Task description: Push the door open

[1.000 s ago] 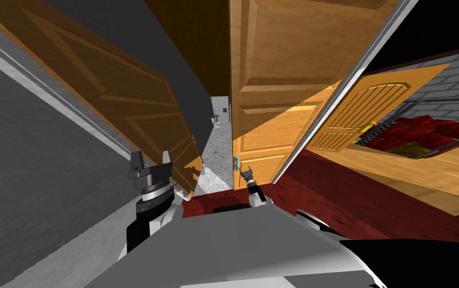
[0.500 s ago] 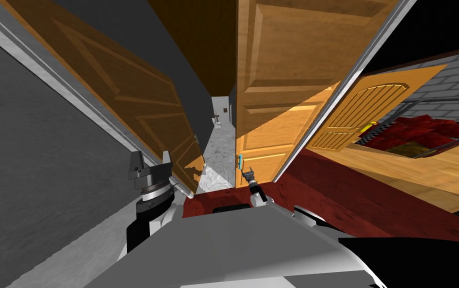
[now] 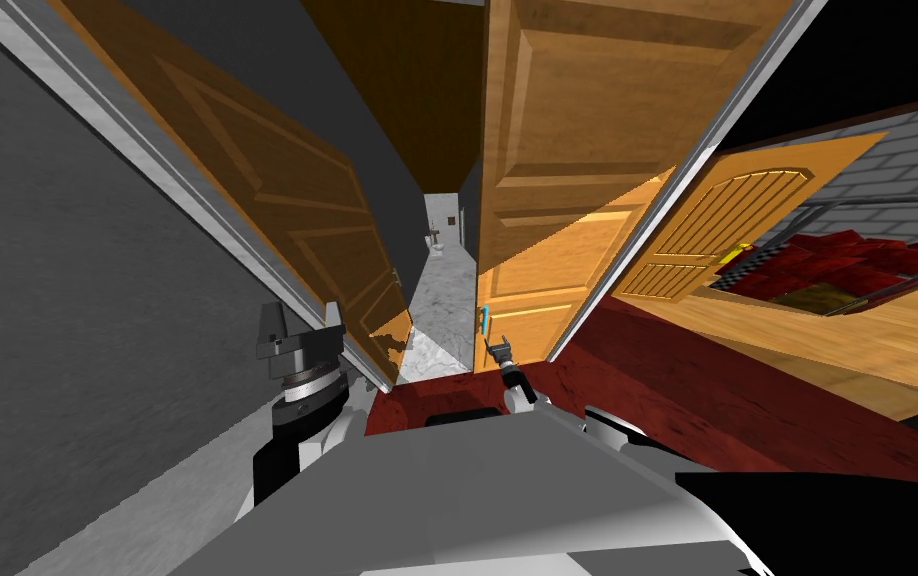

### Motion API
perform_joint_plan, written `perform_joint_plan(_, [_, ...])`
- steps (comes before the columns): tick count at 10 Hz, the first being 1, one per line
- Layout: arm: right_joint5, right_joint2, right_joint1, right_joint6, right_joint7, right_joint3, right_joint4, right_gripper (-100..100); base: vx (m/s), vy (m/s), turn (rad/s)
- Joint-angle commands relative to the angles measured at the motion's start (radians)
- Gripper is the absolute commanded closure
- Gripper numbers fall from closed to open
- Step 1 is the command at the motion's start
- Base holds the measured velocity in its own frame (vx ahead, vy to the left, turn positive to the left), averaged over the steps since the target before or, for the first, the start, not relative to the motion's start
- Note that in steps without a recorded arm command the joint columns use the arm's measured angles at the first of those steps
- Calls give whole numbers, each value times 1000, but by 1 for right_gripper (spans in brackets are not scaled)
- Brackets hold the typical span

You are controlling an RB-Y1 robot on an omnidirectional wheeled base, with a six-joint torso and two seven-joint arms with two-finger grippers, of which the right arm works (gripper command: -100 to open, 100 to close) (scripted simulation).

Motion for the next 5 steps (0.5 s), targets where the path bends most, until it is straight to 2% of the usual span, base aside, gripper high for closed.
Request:
perform_joint_plan(1, [-15,-2,-13,-7,-25,14,28,-100,-49,56,5])
perform_joint_plan(2, [-23,-4,-17,-9,-35,21,39,-100,-46,58,3])
perform_joint_plan(3, [-18,-5,-13,-6,-25,16,28,-100,-18,26,-3])
perform_joint_plan(5, [-19,-1,-13,-10,-27,13,36,-100,146,13,32])
